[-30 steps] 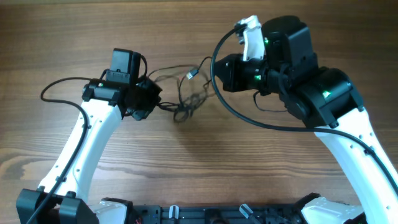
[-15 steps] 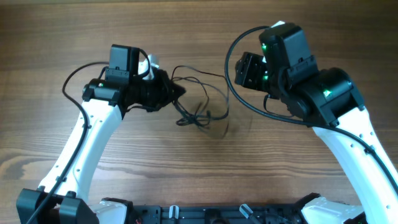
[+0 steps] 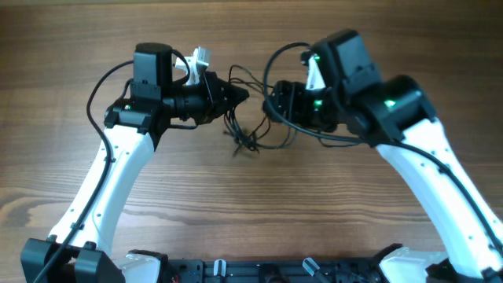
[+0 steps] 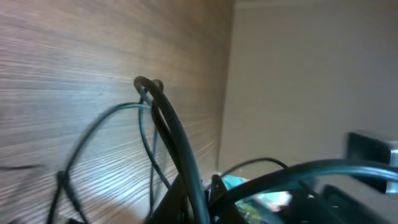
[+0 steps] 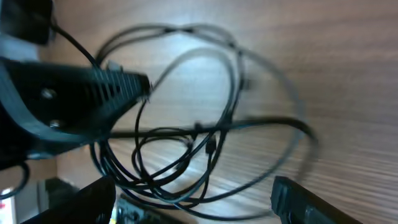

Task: Untangle cables

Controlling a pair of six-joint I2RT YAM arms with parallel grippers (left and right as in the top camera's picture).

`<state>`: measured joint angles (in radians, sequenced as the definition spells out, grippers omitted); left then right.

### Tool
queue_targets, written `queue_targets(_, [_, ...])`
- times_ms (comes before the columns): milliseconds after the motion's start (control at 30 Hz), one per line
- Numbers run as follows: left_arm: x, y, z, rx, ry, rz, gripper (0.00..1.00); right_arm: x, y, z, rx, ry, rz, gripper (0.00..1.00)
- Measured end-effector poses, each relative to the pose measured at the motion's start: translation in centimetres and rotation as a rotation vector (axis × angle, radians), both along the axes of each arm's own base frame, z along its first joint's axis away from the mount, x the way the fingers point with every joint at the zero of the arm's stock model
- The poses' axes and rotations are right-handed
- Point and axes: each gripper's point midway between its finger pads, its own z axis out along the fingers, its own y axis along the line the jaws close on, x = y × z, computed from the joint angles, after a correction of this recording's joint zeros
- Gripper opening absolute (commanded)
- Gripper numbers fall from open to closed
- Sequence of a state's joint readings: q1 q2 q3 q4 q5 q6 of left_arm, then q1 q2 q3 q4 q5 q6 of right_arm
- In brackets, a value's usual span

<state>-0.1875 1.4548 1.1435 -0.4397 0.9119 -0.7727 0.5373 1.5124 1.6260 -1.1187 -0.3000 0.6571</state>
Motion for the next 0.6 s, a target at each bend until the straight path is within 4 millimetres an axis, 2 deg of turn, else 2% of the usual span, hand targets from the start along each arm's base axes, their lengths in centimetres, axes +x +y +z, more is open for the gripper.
queue_targets(100, [0.6,-0.2,0.9,-0.029,-0.028,0.005,0.04,-0.6,1.6,-1.4,-0.007,0.047,0.046,0.81])
queue_targets(267, [0.6,-0.3,1.0,-0.044,-0.001,0.017,0.04,-1.0,3.1,-3.1,-0.024,0.091,0.086,0.7])
queue_targets(367, [0.5,-0.3,1.1,-0.052,0.017,0.023,0.04,-0.8,3.3,-3.8,-0.033,0.106,0.085,0.64])
queue_targets(600, [0.4,-0.4,1.2,-0.065,0.034,0.02,0.04,0.1,3.9,-6.0,-0.056,0.144,0.083,0.12])
